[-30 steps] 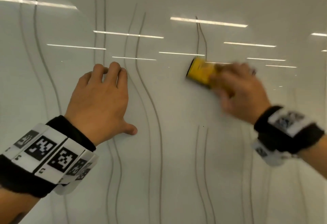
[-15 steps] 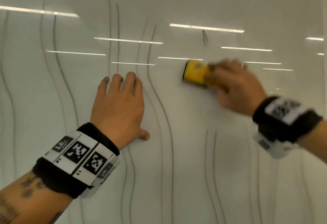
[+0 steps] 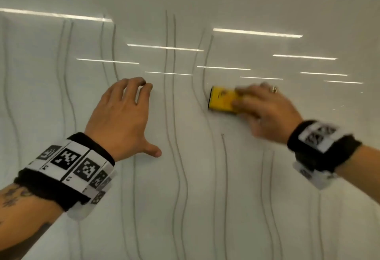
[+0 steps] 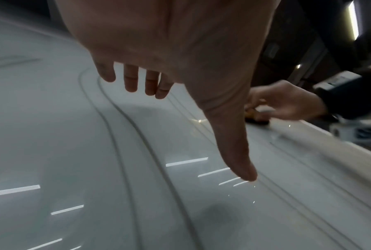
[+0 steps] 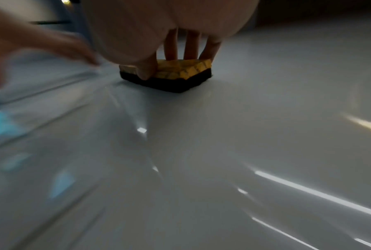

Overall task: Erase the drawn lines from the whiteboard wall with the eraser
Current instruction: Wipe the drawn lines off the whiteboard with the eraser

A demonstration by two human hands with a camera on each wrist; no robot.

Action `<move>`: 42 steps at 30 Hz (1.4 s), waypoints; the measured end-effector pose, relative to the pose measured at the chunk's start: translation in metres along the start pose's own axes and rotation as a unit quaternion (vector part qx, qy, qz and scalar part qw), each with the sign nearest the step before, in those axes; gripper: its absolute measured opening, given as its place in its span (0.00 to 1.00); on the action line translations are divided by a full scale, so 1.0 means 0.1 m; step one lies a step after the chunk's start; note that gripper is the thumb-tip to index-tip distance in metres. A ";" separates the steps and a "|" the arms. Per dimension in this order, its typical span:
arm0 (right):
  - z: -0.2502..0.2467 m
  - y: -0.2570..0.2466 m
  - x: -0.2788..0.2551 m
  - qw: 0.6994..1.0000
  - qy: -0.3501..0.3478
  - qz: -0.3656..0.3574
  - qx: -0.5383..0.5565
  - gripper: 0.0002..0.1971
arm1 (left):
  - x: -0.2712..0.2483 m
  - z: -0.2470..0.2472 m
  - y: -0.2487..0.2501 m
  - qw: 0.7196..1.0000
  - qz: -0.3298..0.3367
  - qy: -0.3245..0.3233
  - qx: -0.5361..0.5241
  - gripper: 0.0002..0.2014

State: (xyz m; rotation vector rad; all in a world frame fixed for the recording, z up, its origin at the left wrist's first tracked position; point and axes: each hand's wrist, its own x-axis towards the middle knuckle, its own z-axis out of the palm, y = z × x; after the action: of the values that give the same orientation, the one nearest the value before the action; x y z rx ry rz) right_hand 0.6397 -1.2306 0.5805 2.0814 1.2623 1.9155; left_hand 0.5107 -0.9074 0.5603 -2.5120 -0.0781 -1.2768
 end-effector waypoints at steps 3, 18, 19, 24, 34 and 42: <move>-0.17 0.52 0.68 0.983 0.087 0.157 -0.033 0.14 | -0.03 0.10 -0.03 0.999 0.003 -0.038 0.020 0.80; -0.22 0.29 1.08 0.991 0.079 0.107 0.001 0.11 | -0.01 0.19 0.01 0.996 -0.012 -0.044 0.077 0.78; -0.31 0.50 1.37 0.976 0.102 0.190 0.000 0.10 | -0.01 0.20 0.00 0.996 -0.012 -0.045 0.074 0.78; -0.16 0.11 1.54 0.989 0.051 0.140 0.021 0.11 | -0.02 0.21 -0.03 0.996 -0.021 -0.049 0.074 0.79; 0.02 -0.11 1.07 0.996 0.052 -0.061 0.026 0.12 | -0.05 0.21 0.02 0.994 -0.039 -0.063 0.079 0.78; 0.24 -0.60 0.79 0.994 0.042 -0.079 0.061 0.09 | -0.06 0.22 -0.01 0.994 -0.037 -0.065 0.081 0.78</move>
State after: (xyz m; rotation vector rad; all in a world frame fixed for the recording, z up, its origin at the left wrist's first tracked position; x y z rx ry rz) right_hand 0.6213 -1.1339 0.6075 1.9043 1.5490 1.9193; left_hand 0.5243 -0.8992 0.5438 -2.4695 -0.2951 -1.0862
